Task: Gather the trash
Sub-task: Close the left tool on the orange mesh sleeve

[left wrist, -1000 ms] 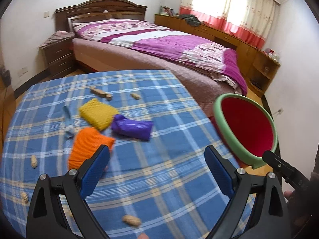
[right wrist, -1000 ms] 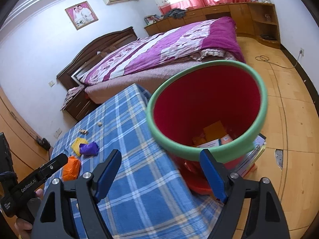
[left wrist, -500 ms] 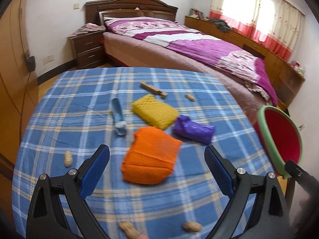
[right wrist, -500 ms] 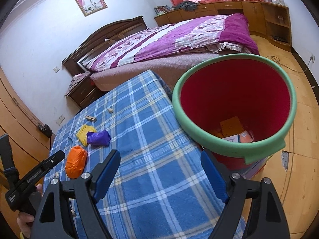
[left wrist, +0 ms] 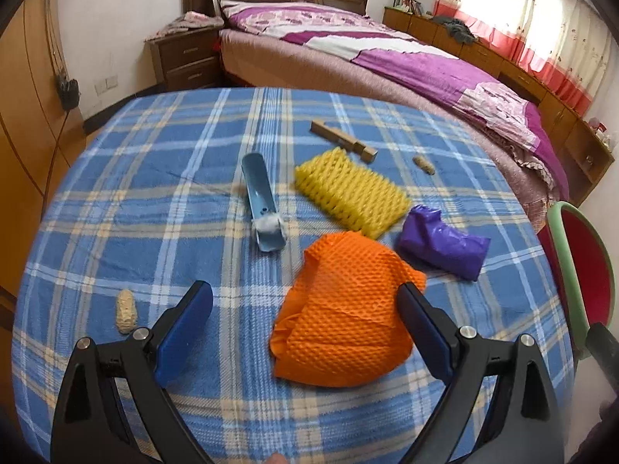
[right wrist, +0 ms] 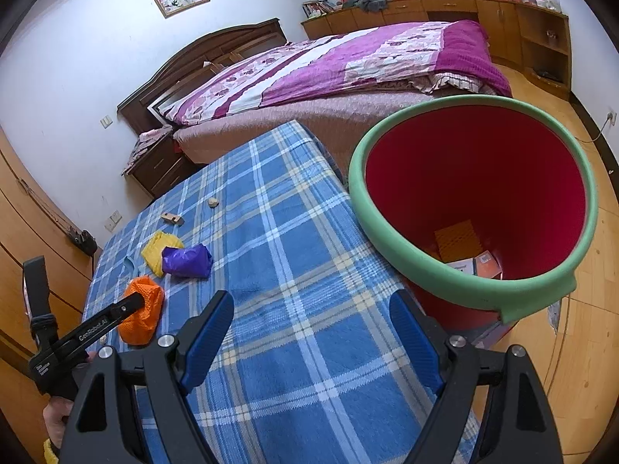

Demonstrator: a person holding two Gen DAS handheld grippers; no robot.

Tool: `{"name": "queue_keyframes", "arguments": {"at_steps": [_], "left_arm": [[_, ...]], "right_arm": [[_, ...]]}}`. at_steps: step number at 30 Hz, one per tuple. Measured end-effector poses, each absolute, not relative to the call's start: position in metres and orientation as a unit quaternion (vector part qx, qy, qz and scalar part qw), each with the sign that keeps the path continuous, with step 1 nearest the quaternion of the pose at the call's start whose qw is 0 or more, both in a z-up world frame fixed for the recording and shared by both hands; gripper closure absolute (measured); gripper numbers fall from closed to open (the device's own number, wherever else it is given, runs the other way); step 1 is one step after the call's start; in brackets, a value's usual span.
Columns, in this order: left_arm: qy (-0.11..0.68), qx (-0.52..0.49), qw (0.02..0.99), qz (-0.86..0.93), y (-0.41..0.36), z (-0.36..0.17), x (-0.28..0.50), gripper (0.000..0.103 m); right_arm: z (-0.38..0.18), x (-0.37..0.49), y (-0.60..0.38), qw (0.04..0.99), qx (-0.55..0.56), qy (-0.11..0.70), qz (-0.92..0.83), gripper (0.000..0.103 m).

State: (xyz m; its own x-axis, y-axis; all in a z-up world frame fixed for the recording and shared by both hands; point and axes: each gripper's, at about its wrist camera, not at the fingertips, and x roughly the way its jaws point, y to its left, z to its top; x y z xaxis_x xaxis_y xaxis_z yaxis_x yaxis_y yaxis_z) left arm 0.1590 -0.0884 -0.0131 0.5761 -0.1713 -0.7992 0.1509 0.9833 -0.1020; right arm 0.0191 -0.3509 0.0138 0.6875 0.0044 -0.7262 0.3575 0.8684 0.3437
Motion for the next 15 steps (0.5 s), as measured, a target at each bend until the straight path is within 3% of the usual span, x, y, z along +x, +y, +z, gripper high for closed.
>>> {"name": "queue_keyframes", "arguments": {"at_steps": [6,10,13,15], "left_arm": [[0.469,-0.013,0.879,-0.089,-0.092,-0.024,0.166,0.009],[0.462,-0.005,0.882,-0.089,-0.097,-0.024,0.165,0.016],[0.458,-0.004,0.883,-0.1,-0.099,-0.022,0.163,0.03],[0.454,0.002,0.884,-0.114,-0.102,-0.021,0.161,0.049]], "right_arm": [[0.008,0.026,-0.35,0.885,0.236,0.39,-0.096,0.018],[0.006,0.03,-0.348,0.884,0.234,0.394,-0.093,0.018],[0.006,0.035,-0.347,0.884,0.233,0.396,-0.089,0.018],[0.007,0.038,-0.344,0.885,0.23,0.397,-0.083,0.018]]}}
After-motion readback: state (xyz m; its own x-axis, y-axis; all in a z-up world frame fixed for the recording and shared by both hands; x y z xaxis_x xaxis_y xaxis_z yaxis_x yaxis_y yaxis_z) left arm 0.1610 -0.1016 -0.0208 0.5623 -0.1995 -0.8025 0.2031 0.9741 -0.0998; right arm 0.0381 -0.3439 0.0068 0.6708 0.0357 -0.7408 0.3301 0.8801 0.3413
